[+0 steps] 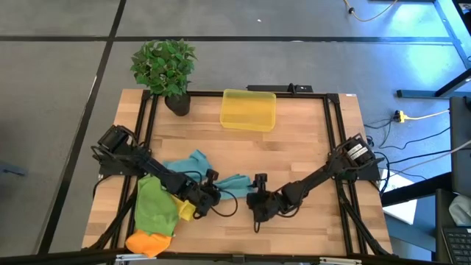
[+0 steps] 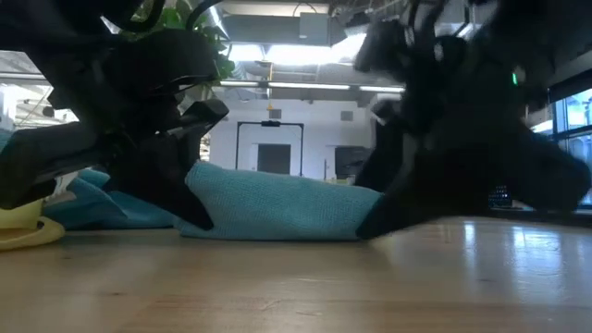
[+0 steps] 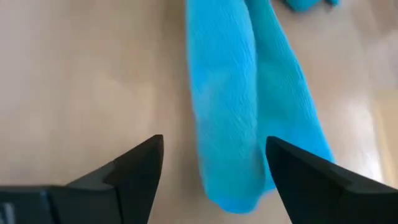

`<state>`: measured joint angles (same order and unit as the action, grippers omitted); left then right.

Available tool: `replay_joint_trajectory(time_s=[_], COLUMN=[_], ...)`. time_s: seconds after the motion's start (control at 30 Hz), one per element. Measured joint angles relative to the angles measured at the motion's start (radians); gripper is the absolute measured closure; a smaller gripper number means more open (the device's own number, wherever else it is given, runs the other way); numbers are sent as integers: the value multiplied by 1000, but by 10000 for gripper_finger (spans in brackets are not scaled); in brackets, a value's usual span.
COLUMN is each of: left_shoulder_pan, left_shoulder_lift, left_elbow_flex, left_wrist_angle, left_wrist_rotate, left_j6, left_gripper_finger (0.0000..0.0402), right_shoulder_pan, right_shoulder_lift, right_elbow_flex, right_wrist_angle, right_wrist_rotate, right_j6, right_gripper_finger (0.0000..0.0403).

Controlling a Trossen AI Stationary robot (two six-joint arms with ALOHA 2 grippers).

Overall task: Fold microfiber towels
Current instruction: Put the folded left blue microfiber towel into the yellow bin

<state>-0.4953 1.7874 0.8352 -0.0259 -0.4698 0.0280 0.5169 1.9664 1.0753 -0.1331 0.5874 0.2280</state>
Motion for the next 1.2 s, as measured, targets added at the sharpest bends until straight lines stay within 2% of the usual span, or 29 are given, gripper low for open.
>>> replay_joint_trajectory(time_s=[0.2,0.33,0.43,0.6,0.87,0.93,1.07,1.2], left_shoulder_pan=[0,0,0,0,3,8,29,64], left_shoulder_lift=[0,-1,-1,-1,-10,-33,-106,-193], left_elbow_flex=[0,2,2,2,2,2,2,3], left_wrist_angle=[2,4,4,4,9,13,8,-2], left_wrist_rotate=[4,12,13,13,13,14,0,-26], left_j6=[0,1,1,1,15,34,82,158], left_gripper_finger=[401,401,401,401,401,401,402,401], right_shoulder_pan=[-10,-1,12,11,10,10,-3,-15], right_shoulder_lift=[-3,-3,-1,0,0,-8,-66,-175], right_elbow_flex=[-68,-121,-157,-171,-171,-173,-177,-175], right_wrist_angle=[64,206,282,288,309,308,275,212], right_wrist_rotate=[25,56,103,120,105,100,102,168], right_j6=[-3,-165,-238,-244,-289,-312,-329,-316], right_gripper_finger=[118,120,135,203,373,387,379,391])
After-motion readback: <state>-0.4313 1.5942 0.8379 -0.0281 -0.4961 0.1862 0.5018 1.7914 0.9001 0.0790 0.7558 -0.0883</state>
